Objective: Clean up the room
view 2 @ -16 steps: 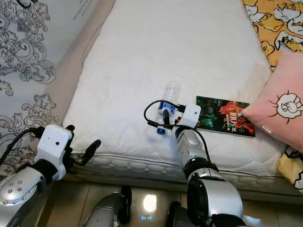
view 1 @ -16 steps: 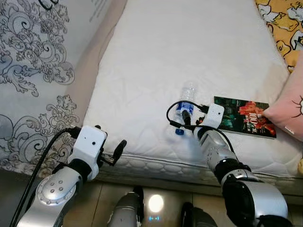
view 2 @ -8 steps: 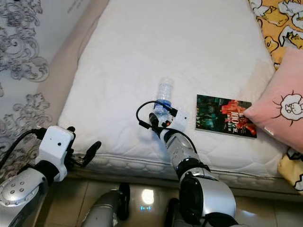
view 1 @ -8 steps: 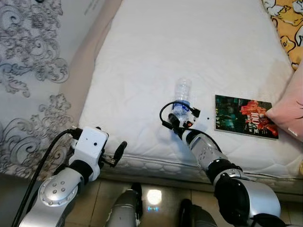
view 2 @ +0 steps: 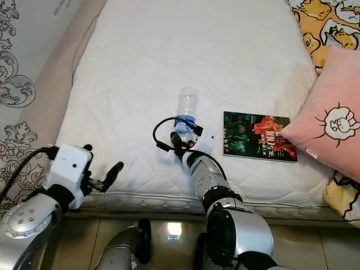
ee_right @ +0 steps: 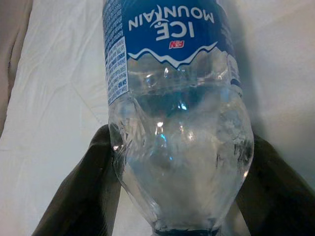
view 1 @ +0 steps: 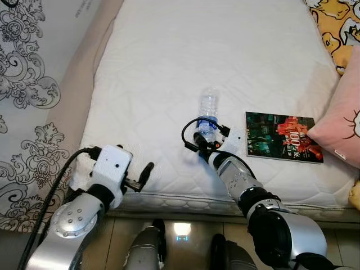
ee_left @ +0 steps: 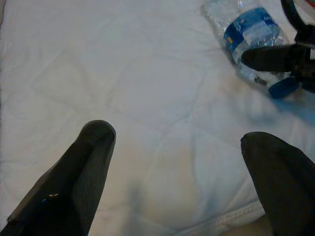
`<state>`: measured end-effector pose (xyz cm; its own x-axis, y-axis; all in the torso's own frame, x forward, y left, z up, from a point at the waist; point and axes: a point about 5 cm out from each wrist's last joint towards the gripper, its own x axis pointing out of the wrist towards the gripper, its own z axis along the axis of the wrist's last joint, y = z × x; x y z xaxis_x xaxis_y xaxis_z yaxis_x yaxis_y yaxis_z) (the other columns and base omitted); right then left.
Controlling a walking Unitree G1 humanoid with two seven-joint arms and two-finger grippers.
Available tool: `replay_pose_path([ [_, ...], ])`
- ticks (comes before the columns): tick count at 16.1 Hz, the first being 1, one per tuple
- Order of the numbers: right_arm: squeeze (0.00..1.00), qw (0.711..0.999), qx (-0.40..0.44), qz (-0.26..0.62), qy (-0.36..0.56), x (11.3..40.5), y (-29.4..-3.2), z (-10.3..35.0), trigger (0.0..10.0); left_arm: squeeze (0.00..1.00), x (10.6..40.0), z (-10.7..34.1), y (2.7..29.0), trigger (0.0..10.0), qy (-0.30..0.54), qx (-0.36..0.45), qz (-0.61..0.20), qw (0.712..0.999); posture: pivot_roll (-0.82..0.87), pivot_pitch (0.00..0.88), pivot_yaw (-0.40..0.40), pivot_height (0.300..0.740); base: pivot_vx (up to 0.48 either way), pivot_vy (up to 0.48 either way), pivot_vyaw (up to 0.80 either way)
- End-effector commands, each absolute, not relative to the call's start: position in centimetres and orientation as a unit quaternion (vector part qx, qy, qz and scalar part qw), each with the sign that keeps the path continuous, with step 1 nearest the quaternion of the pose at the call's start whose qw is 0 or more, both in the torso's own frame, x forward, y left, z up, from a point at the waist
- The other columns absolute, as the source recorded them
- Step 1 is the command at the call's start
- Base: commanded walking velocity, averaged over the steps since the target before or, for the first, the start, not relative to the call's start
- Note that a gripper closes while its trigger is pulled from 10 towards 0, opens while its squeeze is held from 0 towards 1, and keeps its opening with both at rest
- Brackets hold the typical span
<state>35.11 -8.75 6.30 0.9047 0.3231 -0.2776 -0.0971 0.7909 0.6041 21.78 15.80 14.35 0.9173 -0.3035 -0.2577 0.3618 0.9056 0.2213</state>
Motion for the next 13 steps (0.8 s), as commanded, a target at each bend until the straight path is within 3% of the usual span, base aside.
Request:
replay_pose_path([
  [1,0.0,0.931,0.289,0.112,0.192,34.9,-8.7,5.9,0.0,0.0,21.7,13.4,15.7,10.0,0.127,0.123,-0.174,0.969,0.27,0.243,0.022,0.74,0.0,0.0,0.0],
  [7,0.0,0.972,0.178,0.121,0.1,35.9,-10.9,8.0,0.0,0.0,23.4,11.1,15.9,10.0,0.146,0.064,-0.128,0.979,0.18,0.151,-0.021,0.74,0.0,0.0,0.0],
  [9,0.0,0.992,0.088,0.095,0.004,35.7,-14.7,9.9,0.0,0.0,25.6,10.5,16.0,10.0,0.122,0.002,-0.087,0.989,0.08,0.008,-0.044,0.74,0.0,0.0,0.0],
  [13,0.0,0.996,0.032,0.045,-0.076,33.8,-18.4,11.7,0.0,0.0,28.6,10.3,15.6,10.0,0.097,-0.005,-0.077,0.992,-0.03,0.0,-0.021,0.74,0.0,0.0,0.0],
])
